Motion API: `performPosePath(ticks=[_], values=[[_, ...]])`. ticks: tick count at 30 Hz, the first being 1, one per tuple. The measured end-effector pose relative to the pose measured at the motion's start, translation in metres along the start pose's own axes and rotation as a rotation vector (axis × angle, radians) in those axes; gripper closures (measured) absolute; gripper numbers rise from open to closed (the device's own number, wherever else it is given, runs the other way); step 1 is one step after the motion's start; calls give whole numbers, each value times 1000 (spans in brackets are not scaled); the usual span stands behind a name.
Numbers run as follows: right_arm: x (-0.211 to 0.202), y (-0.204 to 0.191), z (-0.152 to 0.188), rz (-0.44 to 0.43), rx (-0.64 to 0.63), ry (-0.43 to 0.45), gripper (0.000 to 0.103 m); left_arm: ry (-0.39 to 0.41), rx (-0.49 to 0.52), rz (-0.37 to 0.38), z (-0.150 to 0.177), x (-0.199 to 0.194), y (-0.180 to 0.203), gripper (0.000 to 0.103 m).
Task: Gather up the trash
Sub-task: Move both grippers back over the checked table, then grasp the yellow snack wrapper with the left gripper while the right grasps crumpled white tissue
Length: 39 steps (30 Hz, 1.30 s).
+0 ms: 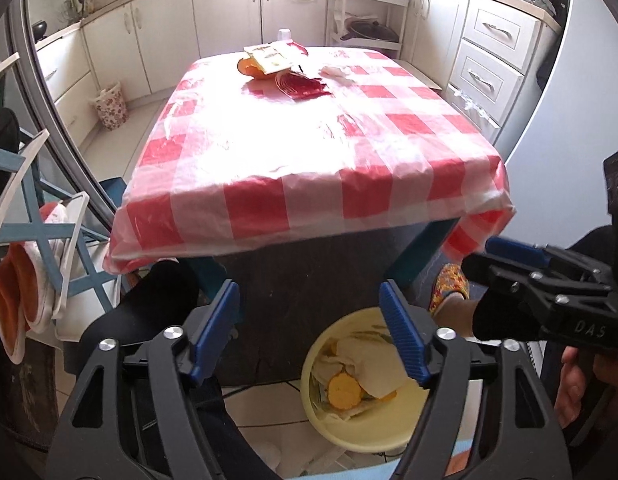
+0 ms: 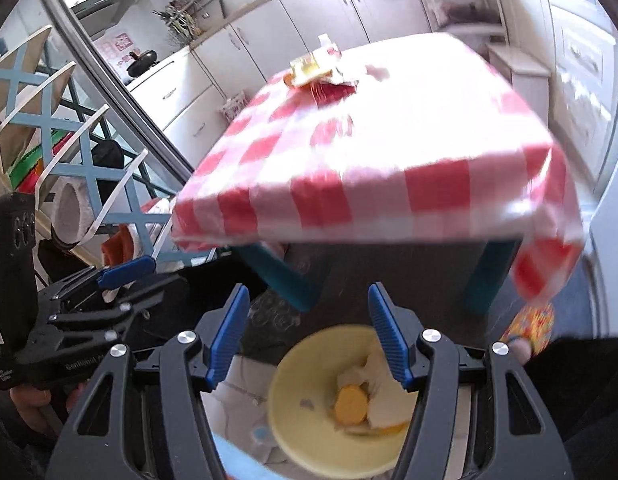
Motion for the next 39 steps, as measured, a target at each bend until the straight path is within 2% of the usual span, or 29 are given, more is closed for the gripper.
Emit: performPosePath(ticks=[2,13,23,28,33,39], values=[[0,0,-13,12,-26,25,36,7,-5,-4,-7,2,-2,31],[10,6,-87,33,-102,100,36,46,-61,-35,-57,14,-22,28],[73,19,-184,95,-147,92,36,55,-160,-36,-103,33,-52,27],[104,39,-225,164,-133,101,36,68,-246,15,-141,51,-73,23],[126,61,-263,212,-130,102,36,70,-364,108,-191,93,-89,23],[152,77,-285,212,-133,48,36,44,-491,195,-241,153,-100,23]])
Point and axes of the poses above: each gripper's, at about its wrist camera, not at the fingertips, and x roughly the way its jaws point, y to its right, z to its underside, the point moved 5 cm from there along x, roughly the way its jaws point, and after that the axes turned 4 degrees about -y, right-handed, at the moved point
